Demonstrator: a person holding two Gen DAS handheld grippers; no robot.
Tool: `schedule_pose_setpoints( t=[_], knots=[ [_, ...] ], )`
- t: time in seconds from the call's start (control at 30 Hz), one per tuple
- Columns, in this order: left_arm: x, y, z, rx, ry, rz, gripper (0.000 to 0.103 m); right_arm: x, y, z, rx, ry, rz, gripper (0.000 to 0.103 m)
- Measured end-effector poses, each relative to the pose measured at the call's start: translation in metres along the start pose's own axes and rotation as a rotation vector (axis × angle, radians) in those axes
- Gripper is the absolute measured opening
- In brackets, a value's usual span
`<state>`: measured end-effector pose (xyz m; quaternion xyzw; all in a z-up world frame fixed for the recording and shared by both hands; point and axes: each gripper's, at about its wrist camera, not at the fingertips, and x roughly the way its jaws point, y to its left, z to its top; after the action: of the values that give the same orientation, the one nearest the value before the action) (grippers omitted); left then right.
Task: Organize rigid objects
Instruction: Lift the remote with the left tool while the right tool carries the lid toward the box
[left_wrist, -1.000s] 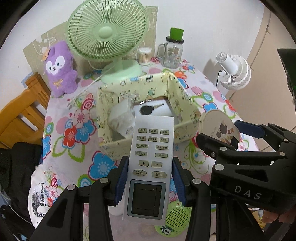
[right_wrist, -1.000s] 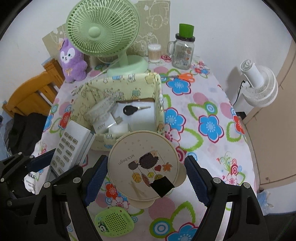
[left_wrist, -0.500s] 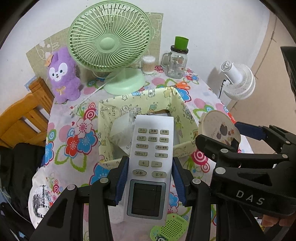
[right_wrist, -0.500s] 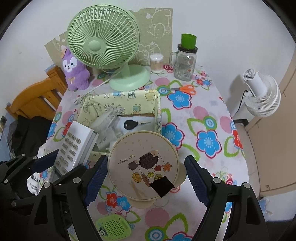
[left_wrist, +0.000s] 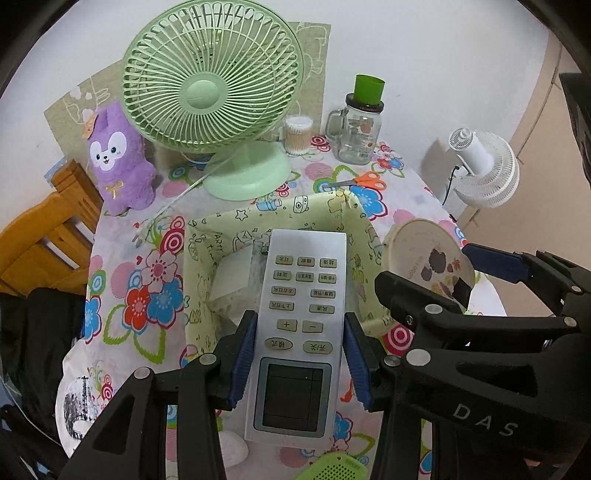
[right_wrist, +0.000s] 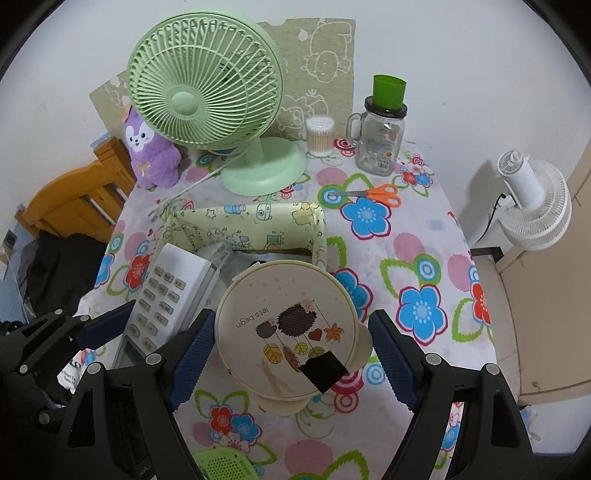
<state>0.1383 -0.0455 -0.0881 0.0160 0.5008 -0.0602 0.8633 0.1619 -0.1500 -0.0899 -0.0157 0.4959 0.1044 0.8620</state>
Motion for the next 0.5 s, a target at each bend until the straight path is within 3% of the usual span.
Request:
schedule_pose_setpoints(
  t=[0.5],
  knots=[
    [0.04, 0.0, 0.029, -0.025, 0.037, 0.008, 0.047, 0.03, -0.008, 0.028, -0.007, 0.019, 0.006, 0.084]
  ],
)
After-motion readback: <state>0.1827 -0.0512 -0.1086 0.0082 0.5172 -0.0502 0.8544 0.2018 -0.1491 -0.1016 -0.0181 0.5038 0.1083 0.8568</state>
